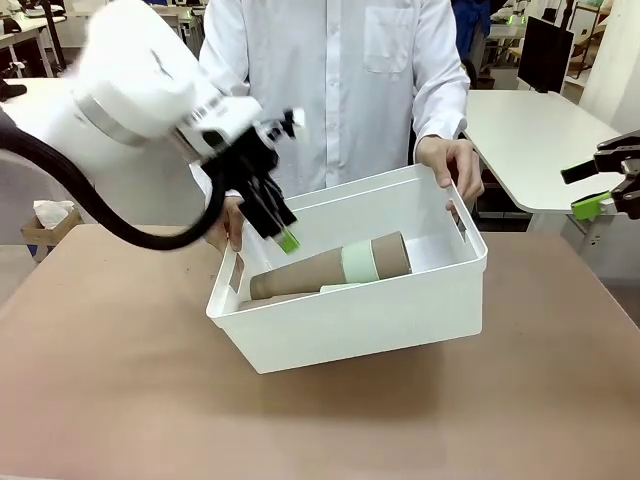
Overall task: Stack the cups and store them in the basket.
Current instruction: Place the stack of Reusable plastic cups into the Pantry Basket.
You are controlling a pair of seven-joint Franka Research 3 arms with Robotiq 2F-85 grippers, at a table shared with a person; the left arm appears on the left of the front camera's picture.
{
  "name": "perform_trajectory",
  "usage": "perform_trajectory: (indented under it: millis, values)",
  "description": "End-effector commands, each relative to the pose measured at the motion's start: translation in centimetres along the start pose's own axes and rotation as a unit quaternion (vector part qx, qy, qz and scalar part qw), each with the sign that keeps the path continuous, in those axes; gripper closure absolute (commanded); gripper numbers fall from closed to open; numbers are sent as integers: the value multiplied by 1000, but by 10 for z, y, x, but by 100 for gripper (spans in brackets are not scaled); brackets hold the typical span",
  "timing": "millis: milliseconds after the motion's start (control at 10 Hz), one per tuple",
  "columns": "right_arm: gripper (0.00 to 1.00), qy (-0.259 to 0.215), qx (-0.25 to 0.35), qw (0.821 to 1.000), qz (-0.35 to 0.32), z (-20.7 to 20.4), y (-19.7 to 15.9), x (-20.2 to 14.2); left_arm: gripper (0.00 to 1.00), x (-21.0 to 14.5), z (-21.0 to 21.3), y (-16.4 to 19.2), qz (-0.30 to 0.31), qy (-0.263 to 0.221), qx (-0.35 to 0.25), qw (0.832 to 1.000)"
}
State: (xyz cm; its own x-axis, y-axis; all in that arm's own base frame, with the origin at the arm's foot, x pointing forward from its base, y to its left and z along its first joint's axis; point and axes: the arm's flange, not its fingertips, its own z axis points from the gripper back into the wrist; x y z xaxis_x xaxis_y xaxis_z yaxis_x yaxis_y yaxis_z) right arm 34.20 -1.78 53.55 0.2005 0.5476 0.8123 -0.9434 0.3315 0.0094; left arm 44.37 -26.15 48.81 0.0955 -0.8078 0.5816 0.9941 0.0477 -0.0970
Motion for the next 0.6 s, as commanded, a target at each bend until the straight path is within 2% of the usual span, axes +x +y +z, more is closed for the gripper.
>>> perform_trajectory:
  millis: [0,200,500]
  values:
    - [0,-11,0,1000,-4,0,-2,3,0,-9,56,-1,5,-45,-19,999]
    - [0,-11,0,1000,-4,0,-2,3,0,-36,117,6,16,-86,-28,996]
    - [0,-11,0,1000,-4,0,-2,3,0,-109,203,10,40,-162,-30,986]
